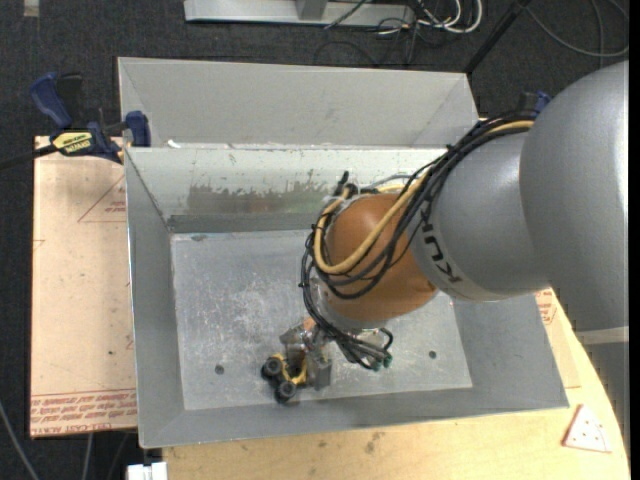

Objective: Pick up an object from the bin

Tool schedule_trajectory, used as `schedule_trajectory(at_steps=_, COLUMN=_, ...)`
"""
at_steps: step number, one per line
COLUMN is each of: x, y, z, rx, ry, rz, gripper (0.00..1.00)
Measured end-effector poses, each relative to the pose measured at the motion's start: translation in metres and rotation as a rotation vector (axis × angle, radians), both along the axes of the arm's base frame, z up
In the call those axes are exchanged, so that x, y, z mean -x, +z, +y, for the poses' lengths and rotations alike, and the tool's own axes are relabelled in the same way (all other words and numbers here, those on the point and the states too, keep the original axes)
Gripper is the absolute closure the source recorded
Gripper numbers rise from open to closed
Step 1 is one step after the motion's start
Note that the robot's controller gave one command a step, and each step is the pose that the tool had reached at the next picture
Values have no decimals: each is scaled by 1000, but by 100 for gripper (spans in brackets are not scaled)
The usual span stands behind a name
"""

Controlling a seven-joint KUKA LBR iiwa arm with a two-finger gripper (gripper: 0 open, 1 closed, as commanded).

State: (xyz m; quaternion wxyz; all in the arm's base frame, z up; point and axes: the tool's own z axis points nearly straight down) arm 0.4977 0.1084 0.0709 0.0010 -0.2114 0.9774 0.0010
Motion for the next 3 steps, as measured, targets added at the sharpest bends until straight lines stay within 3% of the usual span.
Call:
schedule_trajectory(at_steps=2, x=2, y=30, z=0, rx=2, ry=0, rz=9, gripper=100)
schedule_trajectory(at_steps=3, x=1, y=48, z=0, rx=1, ry=-1, rz=3, gripper=100)
